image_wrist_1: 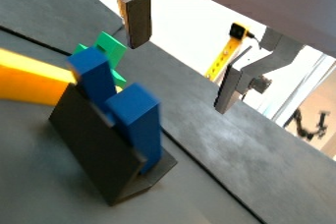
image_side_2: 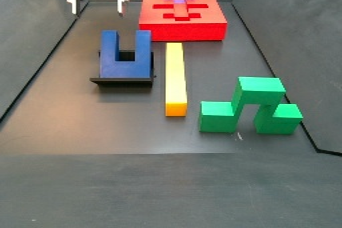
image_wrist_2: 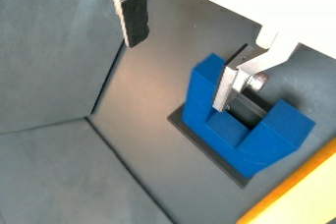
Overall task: Pick up the blue object. Move up. Place the blue object on the fixture. Regrasp the blue object. Move to above the board. Insert the blue object.
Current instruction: Regrasp the blue object.
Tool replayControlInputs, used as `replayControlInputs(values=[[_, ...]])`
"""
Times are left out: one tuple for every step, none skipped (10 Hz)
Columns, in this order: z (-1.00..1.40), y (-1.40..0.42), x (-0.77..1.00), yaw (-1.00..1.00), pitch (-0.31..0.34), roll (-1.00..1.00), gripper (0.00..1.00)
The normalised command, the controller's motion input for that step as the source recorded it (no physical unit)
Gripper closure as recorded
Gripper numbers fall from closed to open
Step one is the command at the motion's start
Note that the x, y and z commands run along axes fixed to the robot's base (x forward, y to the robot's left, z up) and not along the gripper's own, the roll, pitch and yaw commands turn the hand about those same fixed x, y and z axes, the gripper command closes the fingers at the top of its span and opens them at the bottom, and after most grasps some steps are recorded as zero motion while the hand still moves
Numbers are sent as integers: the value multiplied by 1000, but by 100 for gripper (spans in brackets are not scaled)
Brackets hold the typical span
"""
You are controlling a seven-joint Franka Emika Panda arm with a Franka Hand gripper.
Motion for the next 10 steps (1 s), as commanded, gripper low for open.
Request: replayControlInputs(values=[[-463, -57, 0, 123, 137, 371, 0], [-331, 0, 0, 100, 109, 220, 0], [-200, 0, 0, 74, 57, 0, 0], [-120, 0, 0, 66, 0, -17, 0], [-23, 0, 0, 0, 0, 0, 0], [-80, 360, 0, 143, 0, -357, 0], [-60, 431, 40, 120, 20, -686, 0], [-123, 446, 237, 60, 89, -1000, 0], [-297, 297, 209, 46, 117, -706, 0], [-363, 106, 0, 0, 117, -463, 0]])
